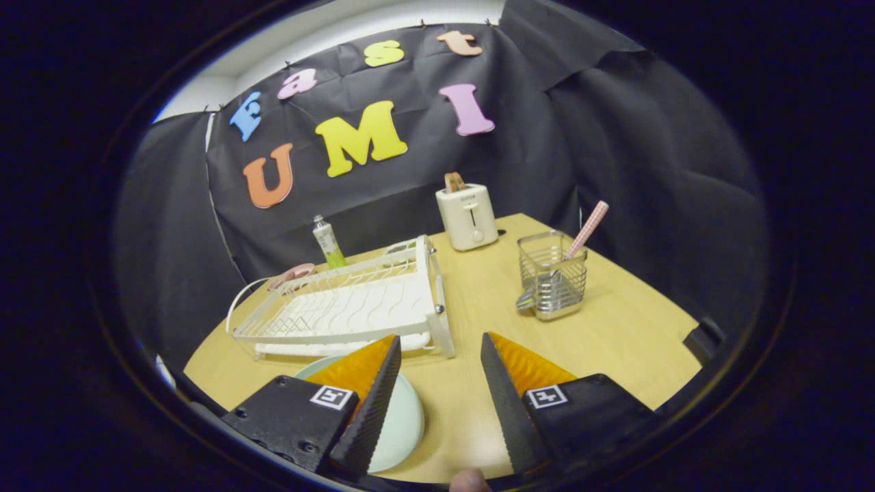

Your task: Take the plate from the dish rack, then take the spoon from the basket and place it into the plate.

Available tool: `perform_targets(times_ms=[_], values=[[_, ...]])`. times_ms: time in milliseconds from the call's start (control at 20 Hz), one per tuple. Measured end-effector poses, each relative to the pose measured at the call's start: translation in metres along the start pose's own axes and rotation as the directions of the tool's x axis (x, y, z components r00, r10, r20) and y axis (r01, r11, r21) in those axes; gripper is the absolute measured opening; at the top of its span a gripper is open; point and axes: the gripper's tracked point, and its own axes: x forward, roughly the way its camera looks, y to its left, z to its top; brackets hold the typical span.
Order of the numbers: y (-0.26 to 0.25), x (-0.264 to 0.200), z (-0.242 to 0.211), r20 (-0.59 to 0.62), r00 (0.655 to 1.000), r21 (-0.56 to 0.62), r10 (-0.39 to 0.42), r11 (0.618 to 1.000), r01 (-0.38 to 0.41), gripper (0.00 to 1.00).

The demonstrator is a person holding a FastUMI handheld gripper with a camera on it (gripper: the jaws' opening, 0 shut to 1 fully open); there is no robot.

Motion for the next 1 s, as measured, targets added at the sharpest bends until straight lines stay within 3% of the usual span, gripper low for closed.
perform_targets(times_ms=[100,300,550,950,1000], values=[[-0.027,-0.010,0.010,0.045,0.999,-0.030,-0.031,0.999,0.033,0.88],[-0.087,-0.017,0.041,0.150,0.982,-0.043,-0.119,0.991,0.127,0.92],[-0.137,0.013,0.074,0.186,0.976,-0.011,-0.109,0.993,0.113,0.93],[-0.166,0.098,0.100,0.100,0.995,0.125,-0.001,0.992,-0.012,0.88],[-0.169,0.109,0.102,0.099,0.995,0.134,0.003,0.991,-0.017,0.82]])
